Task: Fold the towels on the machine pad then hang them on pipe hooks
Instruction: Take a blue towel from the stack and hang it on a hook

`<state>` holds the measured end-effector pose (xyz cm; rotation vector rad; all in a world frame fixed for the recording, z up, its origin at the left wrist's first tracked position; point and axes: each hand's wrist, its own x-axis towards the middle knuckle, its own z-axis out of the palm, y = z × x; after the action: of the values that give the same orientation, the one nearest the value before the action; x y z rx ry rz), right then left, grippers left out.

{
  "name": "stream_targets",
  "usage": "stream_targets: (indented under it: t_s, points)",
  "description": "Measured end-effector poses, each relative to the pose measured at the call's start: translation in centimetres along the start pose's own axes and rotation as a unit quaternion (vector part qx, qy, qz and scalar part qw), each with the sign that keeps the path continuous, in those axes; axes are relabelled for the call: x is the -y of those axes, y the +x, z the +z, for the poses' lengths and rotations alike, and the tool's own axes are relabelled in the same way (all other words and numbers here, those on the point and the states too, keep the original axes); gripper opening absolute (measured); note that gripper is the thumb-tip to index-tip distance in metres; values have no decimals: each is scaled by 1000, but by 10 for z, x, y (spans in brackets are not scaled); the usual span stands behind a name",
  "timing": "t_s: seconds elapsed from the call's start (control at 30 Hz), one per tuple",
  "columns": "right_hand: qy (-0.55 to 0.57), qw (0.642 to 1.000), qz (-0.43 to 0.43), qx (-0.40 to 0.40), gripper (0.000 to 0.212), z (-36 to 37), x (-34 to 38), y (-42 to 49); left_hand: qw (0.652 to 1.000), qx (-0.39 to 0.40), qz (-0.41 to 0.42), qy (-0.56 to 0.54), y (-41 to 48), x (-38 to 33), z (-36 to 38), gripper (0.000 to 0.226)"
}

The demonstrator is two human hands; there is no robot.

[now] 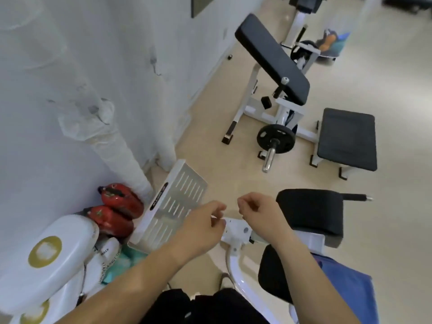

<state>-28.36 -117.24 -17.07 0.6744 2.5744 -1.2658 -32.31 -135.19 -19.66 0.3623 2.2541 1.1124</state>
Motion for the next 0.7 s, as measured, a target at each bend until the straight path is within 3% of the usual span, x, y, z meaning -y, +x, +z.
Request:
stream_targets:
  t_s: [0.27, 0.5, 0.6, 0.7]
  points:
    - [-10, 993, 105, -45, 18, -76, -155, -53, 992, 124, -26, -11, 6, -65, 158, 31]
    - [1, 970, 185, -157, 14, -114, -250, -108, 972, 232, -45, 5, -10, -85, 260, 19]
    - [-55, 939, 249, -229, 28, -114, -282, -133, 971, 230, -54, 23, -13, -85, 284, 8]
    - [-4, 926, 318, -203, 45, -111, -307, -150, 977, 203, -61, 29, -13, -87, 300, 13]
